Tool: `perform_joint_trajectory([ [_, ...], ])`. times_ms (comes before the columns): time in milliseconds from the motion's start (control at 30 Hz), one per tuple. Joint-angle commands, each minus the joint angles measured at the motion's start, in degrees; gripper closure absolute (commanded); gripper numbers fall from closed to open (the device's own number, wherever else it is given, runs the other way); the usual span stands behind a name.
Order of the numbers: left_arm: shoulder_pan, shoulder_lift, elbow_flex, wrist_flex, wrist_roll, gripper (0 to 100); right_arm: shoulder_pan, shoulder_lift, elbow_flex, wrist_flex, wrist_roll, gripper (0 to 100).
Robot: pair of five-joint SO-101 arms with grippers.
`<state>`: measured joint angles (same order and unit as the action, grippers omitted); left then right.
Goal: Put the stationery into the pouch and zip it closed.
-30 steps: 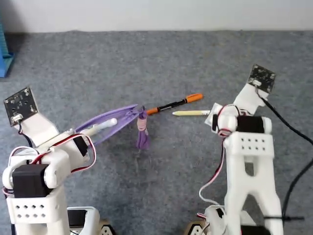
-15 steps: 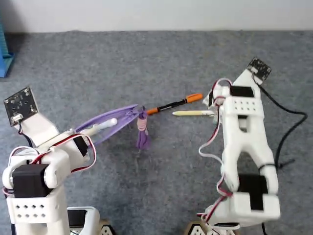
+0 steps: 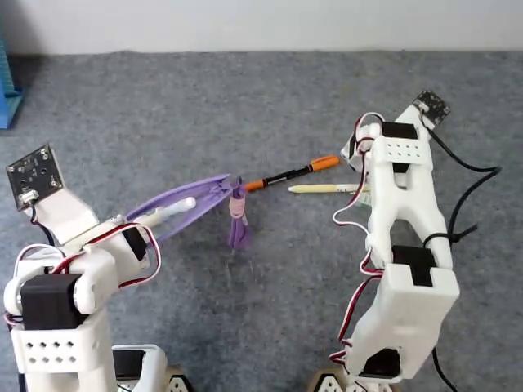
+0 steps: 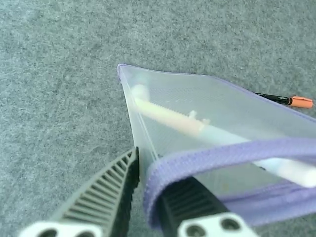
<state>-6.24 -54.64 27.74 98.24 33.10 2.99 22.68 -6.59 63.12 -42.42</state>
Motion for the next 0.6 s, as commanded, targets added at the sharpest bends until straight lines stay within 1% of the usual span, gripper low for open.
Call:
perform_joint_trajectory([
  [0,0.0,-0.1,-0.1,-1.2,0.5,99,1.5,0.4,-2.7,-0.8,-0.4,80.0],
  [567,-0.2,-0.2,0.0,-1.2,0.5,99,1.9,9.1,-2.7,-6.7,-0.1,80.0],
])
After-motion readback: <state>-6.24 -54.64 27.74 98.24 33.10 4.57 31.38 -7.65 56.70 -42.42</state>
